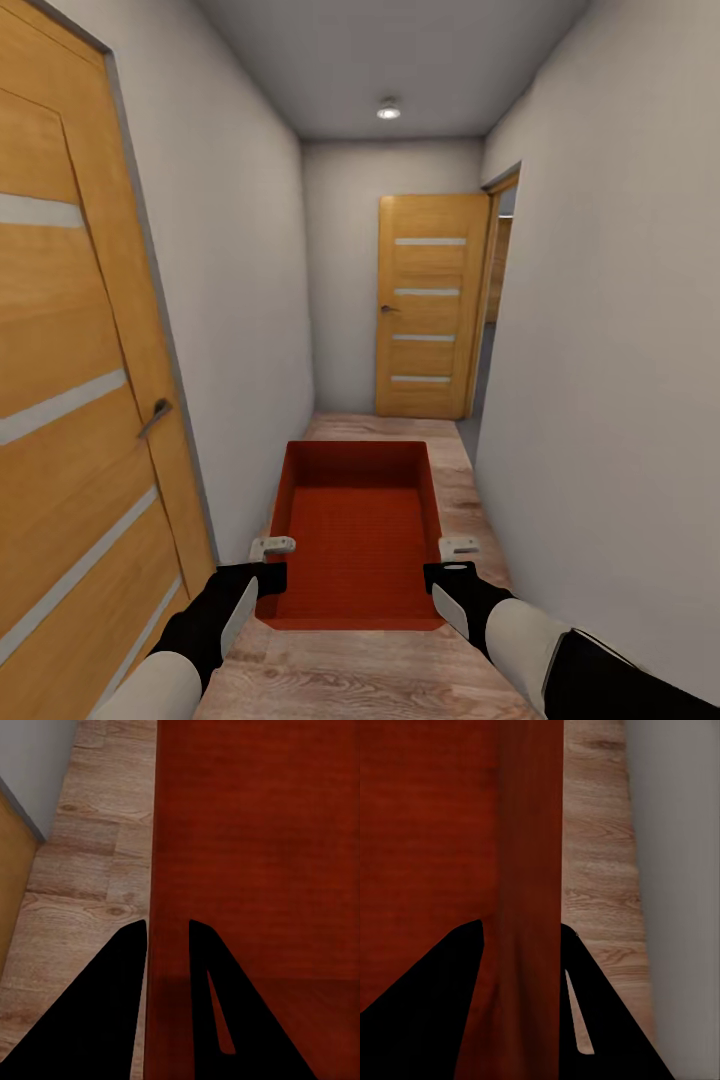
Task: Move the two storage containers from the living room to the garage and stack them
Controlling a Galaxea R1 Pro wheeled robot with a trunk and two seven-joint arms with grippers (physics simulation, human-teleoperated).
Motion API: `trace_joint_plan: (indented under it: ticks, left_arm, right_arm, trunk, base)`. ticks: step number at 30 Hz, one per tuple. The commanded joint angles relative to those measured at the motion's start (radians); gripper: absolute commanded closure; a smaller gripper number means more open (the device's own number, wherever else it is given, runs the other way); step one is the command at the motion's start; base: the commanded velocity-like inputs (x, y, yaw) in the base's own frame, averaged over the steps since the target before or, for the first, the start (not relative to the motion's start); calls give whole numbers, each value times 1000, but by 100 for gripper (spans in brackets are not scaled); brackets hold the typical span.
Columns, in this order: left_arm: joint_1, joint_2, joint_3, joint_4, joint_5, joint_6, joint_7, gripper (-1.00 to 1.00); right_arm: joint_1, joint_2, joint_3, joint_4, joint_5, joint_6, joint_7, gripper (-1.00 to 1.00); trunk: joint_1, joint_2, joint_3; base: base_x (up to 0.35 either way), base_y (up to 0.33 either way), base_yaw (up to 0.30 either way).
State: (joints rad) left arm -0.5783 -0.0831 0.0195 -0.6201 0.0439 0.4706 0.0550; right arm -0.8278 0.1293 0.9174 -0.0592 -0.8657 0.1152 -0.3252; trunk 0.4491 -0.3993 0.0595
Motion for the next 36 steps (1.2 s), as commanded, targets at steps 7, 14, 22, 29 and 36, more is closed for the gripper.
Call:
trace_joint_plan:
  ticks: [7, 14, 22, 29, 36]
  left_arm:
    - [0, 0, 2, -1, -9, 6, 9, 100]
    - [0, 0, 2, -1, -9, 6, 9, 100]
    - [0, 0, 2, -1, -9, 6, 9, 100]
    - [0, 0, 2, -1, -9, 6, 9, 100]
    - [0, 0, 2, -1, -9, 6, 9, 100]
  right_arm:
    - [-1, -8, -2, -1, 8, 6, -26, 100]
    - [-1, -8, -2, -1, 9, 6, -26, 100]
    - [-1, -8, -2, -1, 8, 6, -26, 100]
    - [-1, -8, -2, -1, 8, 6, -26, 100]
    - [-1, -8, -2, -1, 9, 7, -26, 100]
  trunk:
    - [1, -1, 0]
    - [1, -1, 0]
    - [1, -1, 0]
    - [1, -1, 0]
    - [1, -1, 0]
  base:
    - [323, 0, 0]
    - [323, 0, 0]
    - [323, 0, 0]
    - [323, 0, -30]
    - [323, 1, -214]
